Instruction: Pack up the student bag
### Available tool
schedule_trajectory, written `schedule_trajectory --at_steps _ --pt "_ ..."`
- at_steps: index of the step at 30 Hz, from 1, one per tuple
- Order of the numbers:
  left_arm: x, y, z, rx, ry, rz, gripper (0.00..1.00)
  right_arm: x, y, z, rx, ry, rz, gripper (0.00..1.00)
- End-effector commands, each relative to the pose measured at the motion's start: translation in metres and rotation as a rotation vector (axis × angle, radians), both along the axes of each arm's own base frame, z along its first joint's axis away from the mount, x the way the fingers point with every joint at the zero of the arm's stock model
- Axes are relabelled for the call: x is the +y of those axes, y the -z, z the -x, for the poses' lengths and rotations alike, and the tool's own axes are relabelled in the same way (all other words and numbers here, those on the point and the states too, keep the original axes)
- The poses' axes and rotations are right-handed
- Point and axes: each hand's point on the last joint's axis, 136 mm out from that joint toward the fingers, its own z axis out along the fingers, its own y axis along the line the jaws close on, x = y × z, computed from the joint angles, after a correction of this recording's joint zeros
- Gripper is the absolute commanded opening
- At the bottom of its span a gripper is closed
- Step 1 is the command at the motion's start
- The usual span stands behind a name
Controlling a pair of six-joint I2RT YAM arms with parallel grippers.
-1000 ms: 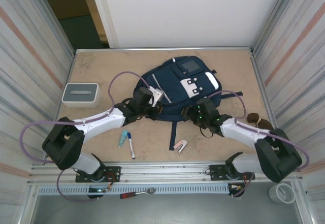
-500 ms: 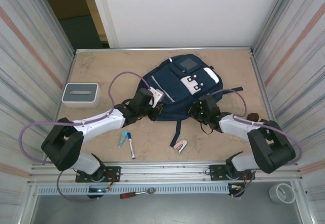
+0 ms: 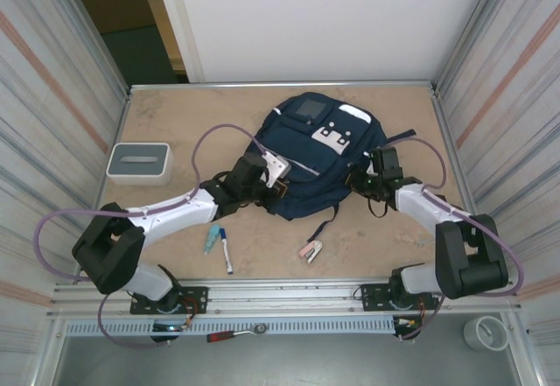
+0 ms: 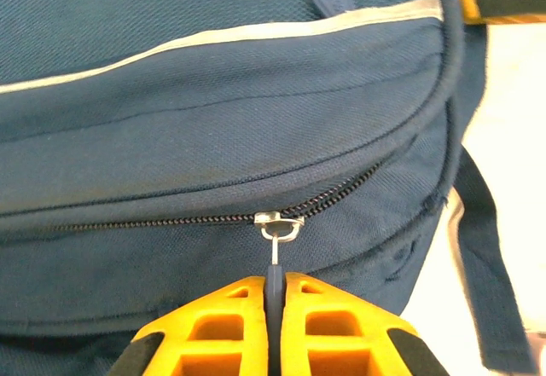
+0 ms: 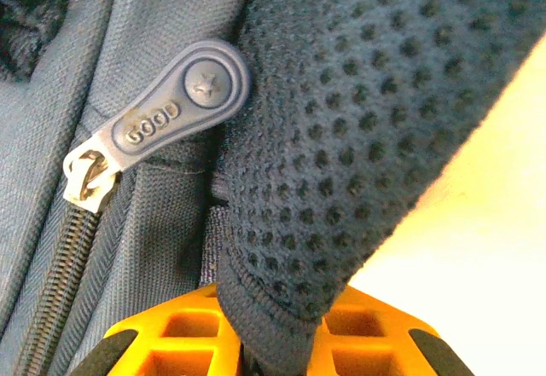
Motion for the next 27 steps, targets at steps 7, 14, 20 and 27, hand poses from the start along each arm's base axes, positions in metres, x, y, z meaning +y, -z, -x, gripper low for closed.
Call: schedule_trajectory --at_steps 7,14,20,27 --pt "-0.007 -0.009 -0.006 0.021 -0.033 0.034 0.00 -0.018 -0.023 -0.028 -0.003 -0.009 -0.012 0.20" --pt "-0.020 -0.014 -0.010 0.047 -0.046 0.099 0.00 -0.008 -0.046 0.014 -0.046 -0.012 -0.061 0.55" --pt "-0.024 -0.012 -0.011 0.048 -0.040 0.092 0.00 0.045 -0.050 0.045 -0.099 -0.084 -0.194 0.62" --pt "-0.022 -0.007 -0.010 0.054 -0.047 0.080 0.00 0.098 -0.055 0.042 -0.138 -0.201 -0.155 0.53"
